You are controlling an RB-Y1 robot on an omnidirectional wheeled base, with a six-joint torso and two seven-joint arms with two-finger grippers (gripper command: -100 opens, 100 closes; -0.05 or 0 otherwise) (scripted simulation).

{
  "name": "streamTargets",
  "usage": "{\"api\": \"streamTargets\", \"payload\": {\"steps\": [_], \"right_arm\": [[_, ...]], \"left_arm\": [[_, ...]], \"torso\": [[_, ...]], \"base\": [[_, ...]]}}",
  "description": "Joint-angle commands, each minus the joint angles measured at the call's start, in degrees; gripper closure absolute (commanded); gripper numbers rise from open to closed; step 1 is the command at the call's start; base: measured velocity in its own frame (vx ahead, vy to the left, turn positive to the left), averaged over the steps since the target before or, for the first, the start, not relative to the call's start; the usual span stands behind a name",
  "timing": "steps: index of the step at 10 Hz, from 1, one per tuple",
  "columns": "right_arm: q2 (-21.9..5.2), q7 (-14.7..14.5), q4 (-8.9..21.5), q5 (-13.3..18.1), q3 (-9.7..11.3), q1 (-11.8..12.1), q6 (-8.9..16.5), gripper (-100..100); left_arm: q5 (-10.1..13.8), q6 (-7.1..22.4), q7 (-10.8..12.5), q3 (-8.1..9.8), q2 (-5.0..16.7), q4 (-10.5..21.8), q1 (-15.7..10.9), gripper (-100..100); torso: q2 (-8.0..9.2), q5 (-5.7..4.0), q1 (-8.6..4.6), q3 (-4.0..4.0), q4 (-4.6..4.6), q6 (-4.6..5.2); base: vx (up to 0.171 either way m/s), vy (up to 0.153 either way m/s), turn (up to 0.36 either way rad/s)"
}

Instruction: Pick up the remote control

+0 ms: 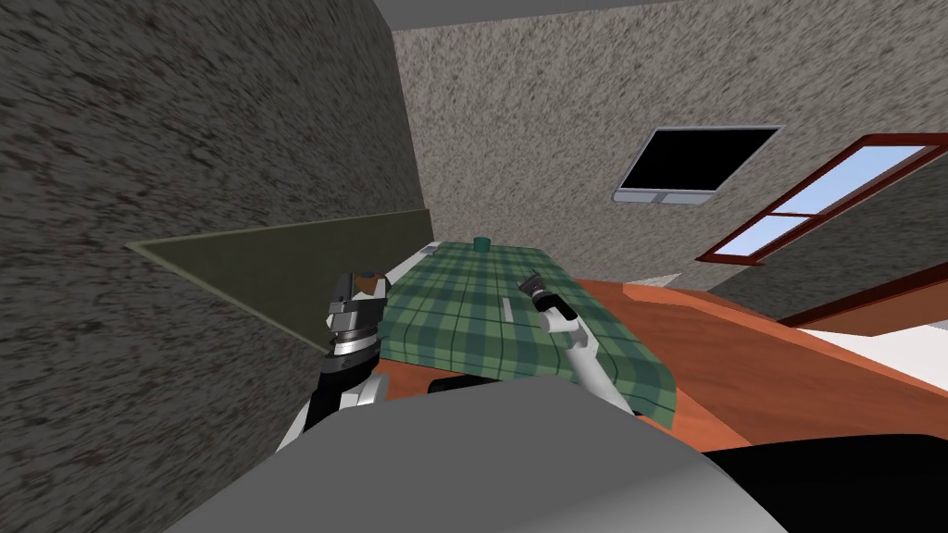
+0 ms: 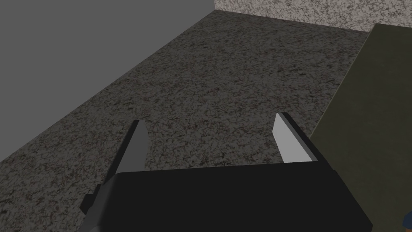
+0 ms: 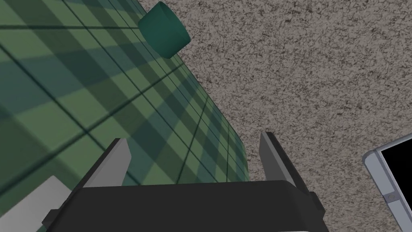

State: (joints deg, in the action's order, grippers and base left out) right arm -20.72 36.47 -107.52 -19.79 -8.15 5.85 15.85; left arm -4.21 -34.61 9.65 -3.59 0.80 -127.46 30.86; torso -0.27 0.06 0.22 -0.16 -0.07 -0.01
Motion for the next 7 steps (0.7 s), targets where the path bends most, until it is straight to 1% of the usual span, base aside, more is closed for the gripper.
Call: {"api": "streamTargets", "payload": {"steps": [1,2,3,4,5,6,7], "right_arm": [[-1.29,2.86,2.86,-1.71,0.13,-1.2,2.86,-100],[-1.29,4.07,3.4,-1.71,0.13,-1.2,2.98,-100],[-2.19,5.91,5.54,-3.04,0.23,-2.29,5.25,-100],[-2.19,7.1,6.12,-3.04,0.23,-2.29,5.97,-100],[-3.09,8.91,8.49,-4.39,0.41,-3.34,7.9,-100],[-3.09,10.09,9.0,-4.39,0.41,-3.34,8.99,-100],[-4.01,12.07,10.38,-5.74,0.65,-4.33,11.59,-100]], "left_arm": [[0.0,0.0,0.0,0.0,0.0,0.0,0.0,0],[0.0,0.0,0.0,0.0,0.0,0.0,0.0,0],[0.0,0.0,0.0,0.0,0.0,0.0,0.0,0],[0.0,0.0,0.0,0.0,0.0,0.0,0.0,0],[0.0,0.0,0.0,0.0,0.0,0.0,0.0,0],[0.0,0.0,0.0,0.0,0.0,0.0,0.0,0],[0.0,0.0,0.0,0.0,0.0,0.0,0.0,0]], "torso": [[0.0,0.0,0.0,0.0,0.0,0.0],[-0.01,0.0,0.04,0.0,0.0,0.0],[0.04,0.0,-0.02,0.02,0.01,0.0],[0.01,-0.01,-0.05,0.01,0.0,0.0],[-0.01,-0.02,-0.1,0.0,0.0,0.0],[-0.04,-0.01,-0.06,-0.02,-0.01,0.0],[0.02,-0.01,-0.06,0.01,0.0,0.0]], "base": [[0.056,0.086,-0.024],[0.043,0.063,-0.015],[0.055,0.055,-0.009],[0.061,0.046,-0.006],[0.069,0.06,-0.003],[0.048,0.054,-0.004],[0.063,0.047,0.002]]}}
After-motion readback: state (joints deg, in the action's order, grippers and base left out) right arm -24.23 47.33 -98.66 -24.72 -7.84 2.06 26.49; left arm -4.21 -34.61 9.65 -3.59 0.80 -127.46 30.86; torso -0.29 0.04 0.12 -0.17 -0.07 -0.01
